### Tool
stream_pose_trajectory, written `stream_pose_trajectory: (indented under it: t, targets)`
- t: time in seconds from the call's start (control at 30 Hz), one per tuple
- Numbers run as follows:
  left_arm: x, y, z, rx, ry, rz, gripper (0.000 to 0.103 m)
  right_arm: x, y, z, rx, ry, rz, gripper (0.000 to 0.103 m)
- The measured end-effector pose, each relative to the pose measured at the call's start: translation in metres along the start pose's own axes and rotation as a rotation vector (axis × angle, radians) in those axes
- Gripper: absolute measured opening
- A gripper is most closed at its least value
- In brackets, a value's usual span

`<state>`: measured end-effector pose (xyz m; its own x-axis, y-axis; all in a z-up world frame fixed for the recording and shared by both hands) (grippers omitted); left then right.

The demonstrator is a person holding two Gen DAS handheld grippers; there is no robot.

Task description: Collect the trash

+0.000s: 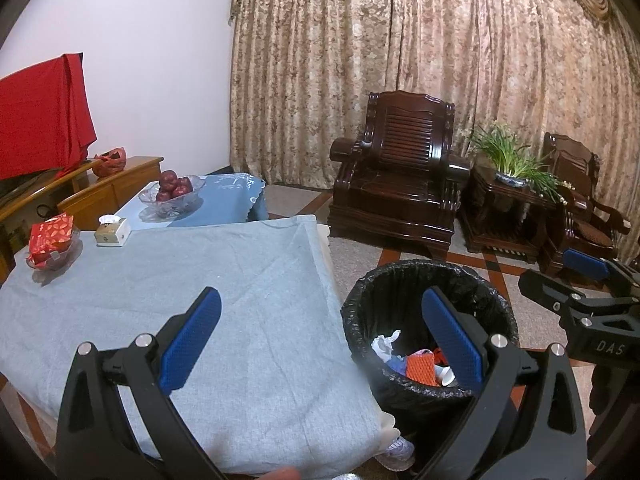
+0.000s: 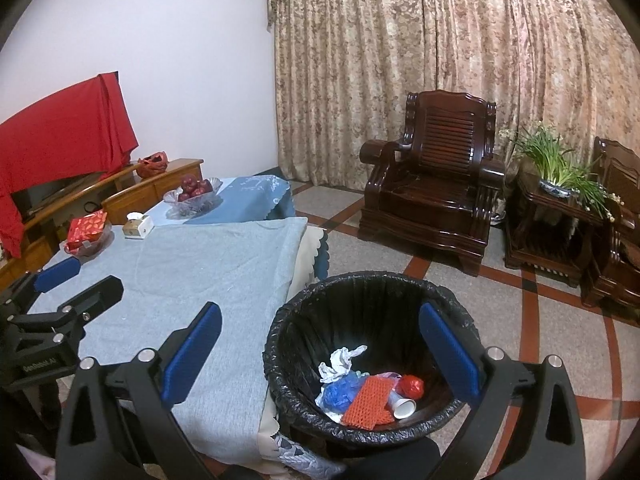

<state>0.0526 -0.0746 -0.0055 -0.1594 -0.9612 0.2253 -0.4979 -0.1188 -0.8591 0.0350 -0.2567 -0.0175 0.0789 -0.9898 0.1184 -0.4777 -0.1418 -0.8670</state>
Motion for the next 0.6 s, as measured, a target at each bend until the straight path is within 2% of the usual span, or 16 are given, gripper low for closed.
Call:
stream_pose_trajectory:
  t: [0.6]
  targets:
    - [-0.0021,-0.0005,0.0006,-0.002,-0.001,-0.001,0.098,-0.0020,-0.0016,0.0006,-0.002,0.000,-0.002,0.097]
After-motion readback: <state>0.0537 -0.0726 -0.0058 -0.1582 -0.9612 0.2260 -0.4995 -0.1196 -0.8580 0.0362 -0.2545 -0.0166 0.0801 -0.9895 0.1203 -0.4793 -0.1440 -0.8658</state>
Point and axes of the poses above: each gripper's, at about its wrist camera, not at the fingertips, and z roughly the way its jaws point, x to its right, y to its underside, the point moved 5 cm from there along z, roughly the way its jaws point, and after that the axes turned 13 degrees about -z, right-handed, at the moved point
